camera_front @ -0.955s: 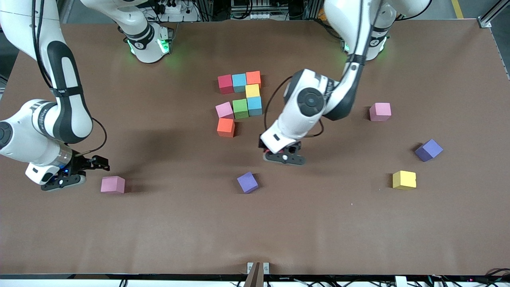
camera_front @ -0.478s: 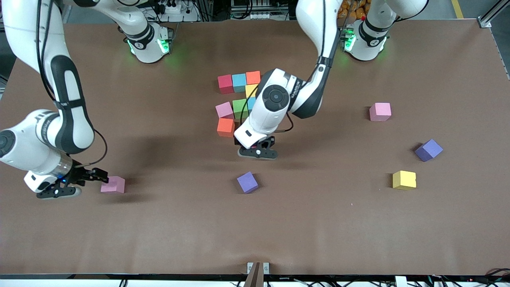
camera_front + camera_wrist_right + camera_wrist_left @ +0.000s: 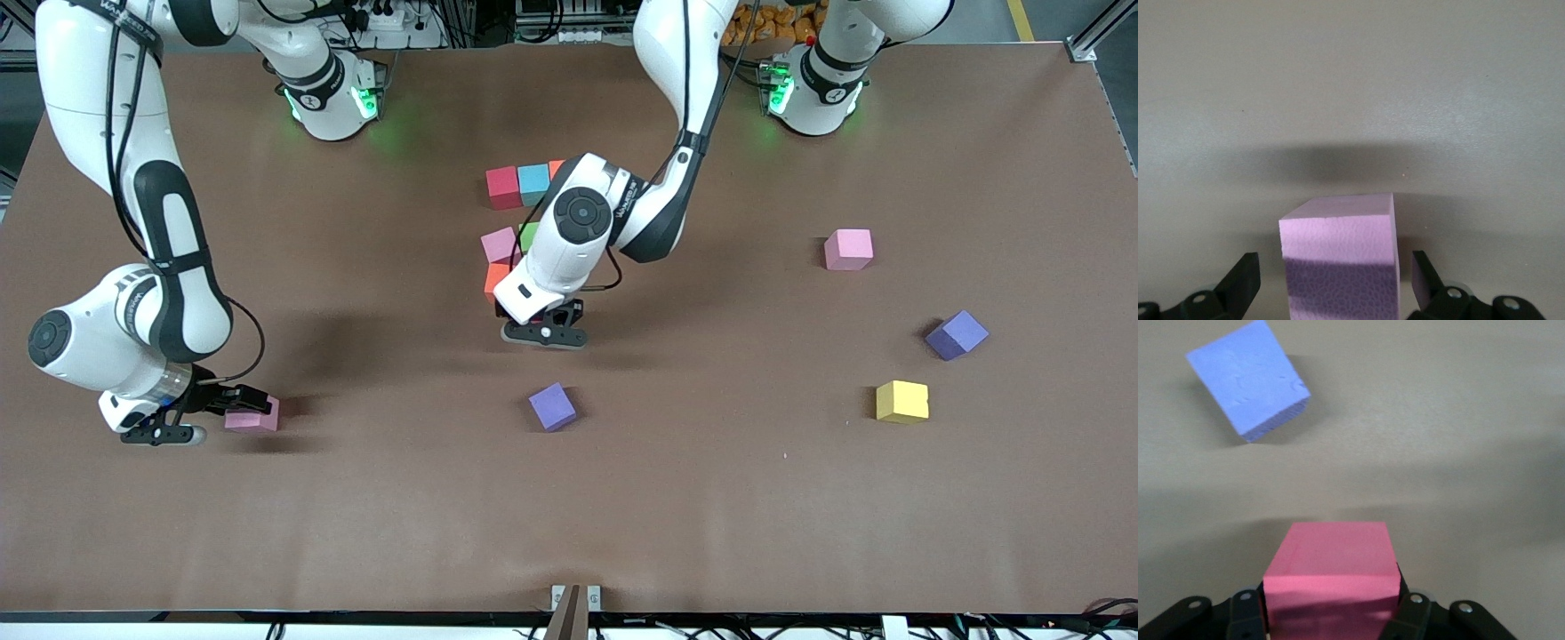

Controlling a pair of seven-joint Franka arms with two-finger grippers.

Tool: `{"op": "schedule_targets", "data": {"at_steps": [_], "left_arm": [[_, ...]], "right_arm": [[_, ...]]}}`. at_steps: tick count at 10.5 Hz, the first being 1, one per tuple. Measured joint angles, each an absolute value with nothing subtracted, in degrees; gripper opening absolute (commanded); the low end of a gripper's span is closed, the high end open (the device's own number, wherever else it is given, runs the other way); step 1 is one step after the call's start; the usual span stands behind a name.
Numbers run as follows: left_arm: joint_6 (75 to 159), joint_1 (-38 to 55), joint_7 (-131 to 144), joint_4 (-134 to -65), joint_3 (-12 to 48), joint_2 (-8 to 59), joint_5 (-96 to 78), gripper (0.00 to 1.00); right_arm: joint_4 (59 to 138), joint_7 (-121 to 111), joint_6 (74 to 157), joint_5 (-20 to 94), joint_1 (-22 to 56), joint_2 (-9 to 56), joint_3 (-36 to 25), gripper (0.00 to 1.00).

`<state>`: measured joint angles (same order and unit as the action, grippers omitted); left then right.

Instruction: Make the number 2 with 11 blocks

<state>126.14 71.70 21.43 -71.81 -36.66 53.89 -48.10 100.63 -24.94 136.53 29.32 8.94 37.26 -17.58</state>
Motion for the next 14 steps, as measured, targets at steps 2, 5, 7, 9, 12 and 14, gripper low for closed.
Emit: {"op": "schedule_targets", "data": {"at_steps": [2, 5, 7, 9, 12, 14], "left_arm": [[127.02, 72.44, 21.44, -70.47, -37.84, 55.31, -50.84, 0.0], [130.31, 73.18, 21.44, -69.52, -38.1, 56.9, -53.59, 0.0], [130.52, 73.49, 21.44, -69.39, -38.24, 57.5, -53.68, 0.0], [130.95, 73.49, 21.44, -69.27, -38.33, 58.28, -53.69, 0.0], [132.02, 74.02, 21.44, -69.04, -38.32, 59.39, -53.8, 0.0], [132.54, 74.35, 21.44, -68.8, -38.32, 60.52, -53.81, 0.0]], "right_arm": [[100.63, -24.87, 136.81, 29.34, 9.27, 37.53, -17.38, 1.0], [100.63, -28.05, 139.72, 29.3, 9.71, 38.12, -16.81, 1.0], [100.63, -30.86, 140.41, 29.3, 9.7, 38.68, -16.81, 1.0], [100.63, -31.43, 140.59, 29.3, 9.7, 39.0, -16.81, 1.0], [100.62, -31.52, 140.59, 29.3, 9.67, 39.01, -16.86, 1.0], [100.2, -31.66, 140.58, 29.3, 9.66, 38.99, -16.92, 1.0]]}}
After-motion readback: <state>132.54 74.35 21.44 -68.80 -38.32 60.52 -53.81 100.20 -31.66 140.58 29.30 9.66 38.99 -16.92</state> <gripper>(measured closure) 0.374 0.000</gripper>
